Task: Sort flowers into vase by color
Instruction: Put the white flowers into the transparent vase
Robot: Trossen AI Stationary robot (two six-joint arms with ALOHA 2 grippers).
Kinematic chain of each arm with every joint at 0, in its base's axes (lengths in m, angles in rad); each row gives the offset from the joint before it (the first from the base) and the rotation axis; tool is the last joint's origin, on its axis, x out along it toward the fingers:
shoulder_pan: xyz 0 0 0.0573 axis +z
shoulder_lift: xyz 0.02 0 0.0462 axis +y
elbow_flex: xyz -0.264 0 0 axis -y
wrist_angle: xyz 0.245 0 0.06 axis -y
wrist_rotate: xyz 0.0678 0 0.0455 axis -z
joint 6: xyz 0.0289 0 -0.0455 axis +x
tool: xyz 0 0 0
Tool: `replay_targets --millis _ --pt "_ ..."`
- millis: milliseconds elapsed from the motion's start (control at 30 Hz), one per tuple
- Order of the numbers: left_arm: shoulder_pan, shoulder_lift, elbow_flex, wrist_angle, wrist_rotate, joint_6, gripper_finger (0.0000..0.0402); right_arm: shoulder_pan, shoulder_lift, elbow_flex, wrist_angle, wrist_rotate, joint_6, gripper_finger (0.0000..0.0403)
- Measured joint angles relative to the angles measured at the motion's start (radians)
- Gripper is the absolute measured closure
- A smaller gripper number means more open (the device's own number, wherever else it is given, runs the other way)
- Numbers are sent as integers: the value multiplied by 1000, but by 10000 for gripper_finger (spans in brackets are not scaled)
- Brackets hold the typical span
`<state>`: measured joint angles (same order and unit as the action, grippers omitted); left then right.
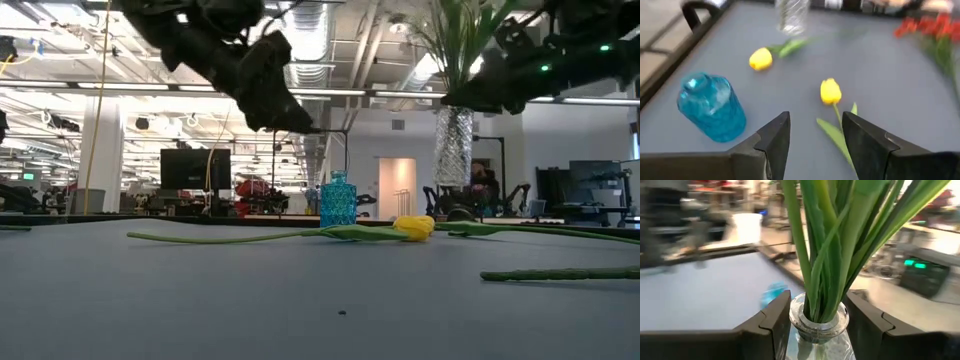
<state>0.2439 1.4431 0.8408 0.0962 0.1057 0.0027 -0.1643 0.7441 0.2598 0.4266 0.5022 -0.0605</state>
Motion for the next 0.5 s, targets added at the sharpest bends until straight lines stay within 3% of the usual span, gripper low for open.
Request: replay_targets --millis 200,300,500 --pt "-1 -50 -112 143 -18 -49 232 -172 1 18 2 66 7 218" --pt "-1 -52 -114 157 -21 -51 232 -231 1 14 -34 130 7 218" --pt "-8 -52 -114 168 -21 -49 232 -292 2 -76 -7 146 77 218"
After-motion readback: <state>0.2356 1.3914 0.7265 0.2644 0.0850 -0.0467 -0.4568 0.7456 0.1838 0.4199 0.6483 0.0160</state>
